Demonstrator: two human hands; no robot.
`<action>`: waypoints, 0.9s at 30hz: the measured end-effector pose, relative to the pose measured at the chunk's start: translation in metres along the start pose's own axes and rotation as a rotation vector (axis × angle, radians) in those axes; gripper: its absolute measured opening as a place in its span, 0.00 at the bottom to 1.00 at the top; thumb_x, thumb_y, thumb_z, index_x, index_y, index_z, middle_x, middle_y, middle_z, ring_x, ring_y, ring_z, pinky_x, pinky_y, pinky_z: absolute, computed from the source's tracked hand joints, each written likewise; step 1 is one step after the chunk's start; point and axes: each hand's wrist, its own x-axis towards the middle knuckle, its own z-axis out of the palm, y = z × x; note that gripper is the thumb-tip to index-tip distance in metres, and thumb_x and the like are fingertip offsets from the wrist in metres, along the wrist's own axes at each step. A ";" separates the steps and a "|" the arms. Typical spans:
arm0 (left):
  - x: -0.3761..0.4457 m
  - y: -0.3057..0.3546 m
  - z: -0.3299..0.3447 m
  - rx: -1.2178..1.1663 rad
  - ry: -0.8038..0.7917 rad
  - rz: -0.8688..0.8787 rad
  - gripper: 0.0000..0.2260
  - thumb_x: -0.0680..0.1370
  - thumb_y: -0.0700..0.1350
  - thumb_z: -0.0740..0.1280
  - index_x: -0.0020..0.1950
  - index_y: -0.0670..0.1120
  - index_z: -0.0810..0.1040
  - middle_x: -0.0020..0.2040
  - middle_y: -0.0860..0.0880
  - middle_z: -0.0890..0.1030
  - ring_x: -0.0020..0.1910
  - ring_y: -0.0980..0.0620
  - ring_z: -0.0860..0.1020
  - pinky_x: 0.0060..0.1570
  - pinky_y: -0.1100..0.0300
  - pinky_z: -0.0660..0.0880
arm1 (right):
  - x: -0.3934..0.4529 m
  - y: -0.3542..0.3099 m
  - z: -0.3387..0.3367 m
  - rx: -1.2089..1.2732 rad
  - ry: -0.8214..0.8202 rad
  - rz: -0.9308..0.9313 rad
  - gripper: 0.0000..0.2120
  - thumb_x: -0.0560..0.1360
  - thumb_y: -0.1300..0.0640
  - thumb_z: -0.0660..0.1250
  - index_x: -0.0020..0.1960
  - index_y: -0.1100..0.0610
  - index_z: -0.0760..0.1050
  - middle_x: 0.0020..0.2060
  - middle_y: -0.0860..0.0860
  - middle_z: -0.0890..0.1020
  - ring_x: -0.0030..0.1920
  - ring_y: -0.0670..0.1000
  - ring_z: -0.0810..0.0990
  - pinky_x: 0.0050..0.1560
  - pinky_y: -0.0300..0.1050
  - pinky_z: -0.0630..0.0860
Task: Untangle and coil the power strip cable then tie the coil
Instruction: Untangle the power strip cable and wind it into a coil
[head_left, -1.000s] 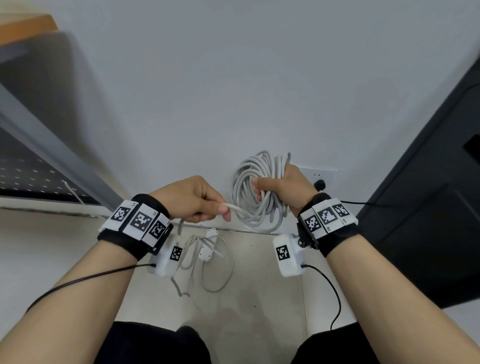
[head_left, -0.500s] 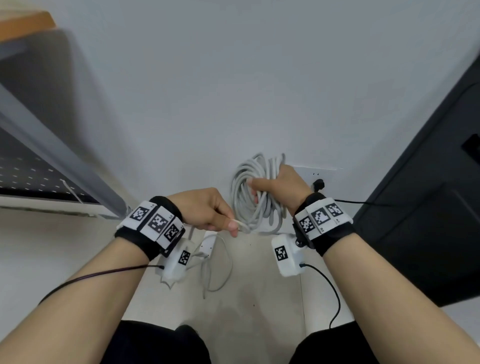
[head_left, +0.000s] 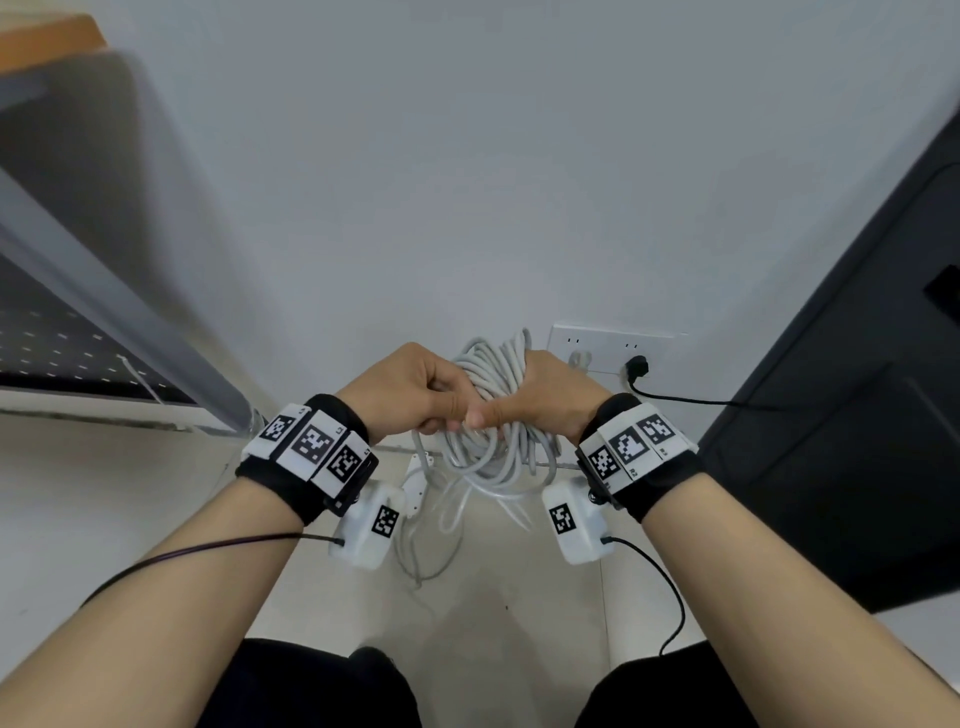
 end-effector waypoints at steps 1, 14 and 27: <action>0.000 0.000 0.000 -0.013 0.000 0.000 0.06 0.74 0.38 0.73 0.38 0.46 0.86 0.29 0.46 0.79 0.28 0.52 0.72 0.29 0.63 0.70 | 0.002 0.005 0.000 -0.006 0.001 0.009 0.22 0.61 0.49 0.83 0.48 0.61 0.83 0.44 0.58 0.86 0.49 0.56 0.85 0.52 0.55 0.80; 0.001 0.004 0.005 0.004 0.018 0.074 0.10 0.72 0.54 0.70 0.37 0.49 0.84 0.25 0.44 0.75 0.29 0.48 0.73 0.37 0.62 0.73 | 0.000 0.007 -0.007 0.031 0.073 0.045 0.09 0.68 0.59 0.77 0.42 0.62 0.79 0.34 0.55 0.82 0.41 0.55 0.82 0.52 0.58 0.78; -0.007 -0.072 -0.048 0.203 0.209 -0.213 0.12 0.75 0.47 0.74 0.33 0.45 0.79 0.31 0.50 0.82 0.33 0.52 0.77 0.42 0.59 0.71 | -0.009 0.007 -0.035 0.185 0.172 -0.018 0.11 0.59 0.59 0.72 0.36 0.67 0.79 0.26 0.56 0.80 0.30 0.52 0.81 0.42 0.47 0.77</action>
